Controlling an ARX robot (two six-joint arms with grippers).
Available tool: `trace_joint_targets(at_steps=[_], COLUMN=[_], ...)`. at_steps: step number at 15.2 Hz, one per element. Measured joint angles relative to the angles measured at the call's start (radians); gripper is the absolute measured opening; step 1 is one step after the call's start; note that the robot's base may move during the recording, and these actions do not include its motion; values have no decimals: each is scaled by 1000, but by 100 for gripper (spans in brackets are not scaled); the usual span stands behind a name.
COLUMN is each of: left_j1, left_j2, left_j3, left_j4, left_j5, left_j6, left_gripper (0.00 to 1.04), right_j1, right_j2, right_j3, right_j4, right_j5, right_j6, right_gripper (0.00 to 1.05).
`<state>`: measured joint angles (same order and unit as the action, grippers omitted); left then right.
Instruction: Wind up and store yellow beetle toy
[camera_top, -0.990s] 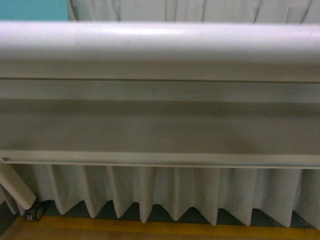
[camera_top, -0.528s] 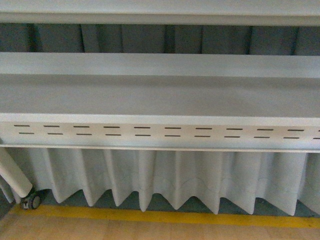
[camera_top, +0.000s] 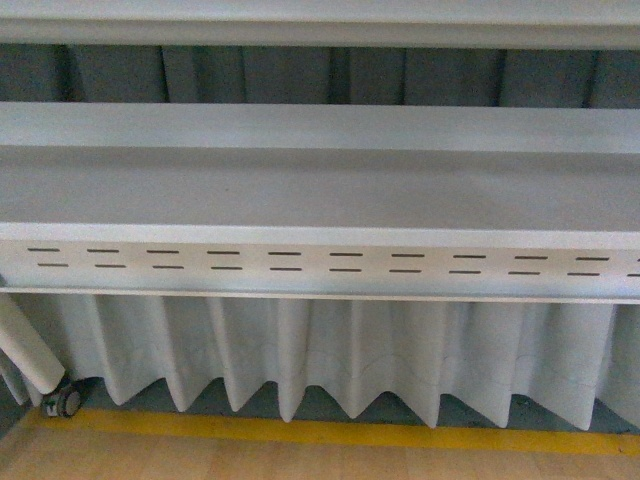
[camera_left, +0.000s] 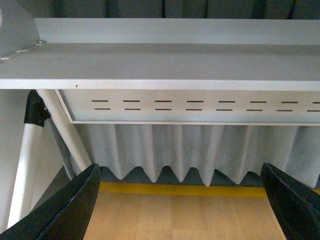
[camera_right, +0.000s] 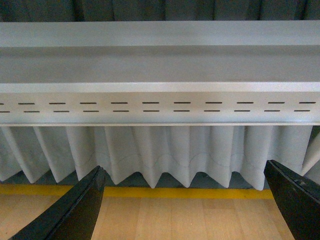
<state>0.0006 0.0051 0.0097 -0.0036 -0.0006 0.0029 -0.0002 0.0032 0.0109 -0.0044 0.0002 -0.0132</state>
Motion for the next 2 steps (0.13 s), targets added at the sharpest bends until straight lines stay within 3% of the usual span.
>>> trace_joint_targets(at_steps=[2], left_j1=[0], left_j2=[0], left_j3=[0], left_j4=[0], left_j5=[0], left_j6=[0], left_gripper=[98], right_j1=[0], right_j2=[0], right_j3=[0], right_j4=[0], right_j5=[0], right_j6=[0], right_gripper=[98])
